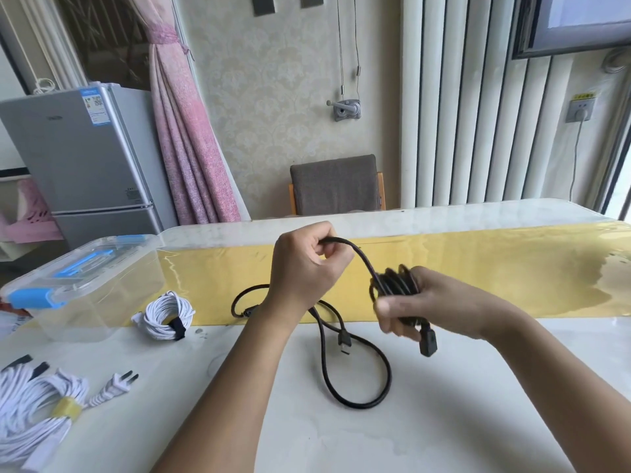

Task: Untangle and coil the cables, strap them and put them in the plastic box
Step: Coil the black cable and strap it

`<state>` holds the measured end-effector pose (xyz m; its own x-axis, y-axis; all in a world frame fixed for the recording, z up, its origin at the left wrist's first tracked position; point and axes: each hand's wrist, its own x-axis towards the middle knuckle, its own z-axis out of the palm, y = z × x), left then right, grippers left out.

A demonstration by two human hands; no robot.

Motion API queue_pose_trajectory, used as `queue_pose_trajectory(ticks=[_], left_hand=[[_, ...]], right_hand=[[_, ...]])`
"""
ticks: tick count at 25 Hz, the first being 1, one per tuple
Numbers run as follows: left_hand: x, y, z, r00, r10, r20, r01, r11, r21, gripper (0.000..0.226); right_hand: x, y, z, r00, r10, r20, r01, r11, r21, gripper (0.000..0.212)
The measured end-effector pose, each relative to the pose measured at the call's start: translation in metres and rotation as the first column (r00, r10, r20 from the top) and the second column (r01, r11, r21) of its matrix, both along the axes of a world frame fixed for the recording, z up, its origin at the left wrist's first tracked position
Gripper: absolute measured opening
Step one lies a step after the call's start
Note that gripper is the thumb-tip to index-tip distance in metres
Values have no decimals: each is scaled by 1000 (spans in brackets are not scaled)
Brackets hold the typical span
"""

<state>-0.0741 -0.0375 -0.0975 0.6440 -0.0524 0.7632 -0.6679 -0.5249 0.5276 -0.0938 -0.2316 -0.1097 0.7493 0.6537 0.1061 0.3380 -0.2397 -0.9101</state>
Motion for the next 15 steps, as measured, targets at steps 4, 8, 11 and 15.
queue_pose_trajectory(ticks=[4, 8, 11, 15], left_hand=[[4, -2, -2, 996, -41, -74, 35, 996, -88, 33], [10, 0, -5, 980, -66, -186, 35, 986, -166, 35], [16, 3, -10, 956, -90, -281, 30, 977, -211, 46], [24, 7, -19, 892, -64, -447, -21, 983, -181, 47]], right_hand=[[-3, 2, -1, 953, 233, -193, -222, 972, 76, 14], [-2, -1, -2, 854, 472, -222, -372, 850, 373, 9], [0, -1, -4, 784, 592, -188, -399, 712, 578, 17], [-4, 0, 2, 833, 540, -124, -262, 581, 771, 22]])
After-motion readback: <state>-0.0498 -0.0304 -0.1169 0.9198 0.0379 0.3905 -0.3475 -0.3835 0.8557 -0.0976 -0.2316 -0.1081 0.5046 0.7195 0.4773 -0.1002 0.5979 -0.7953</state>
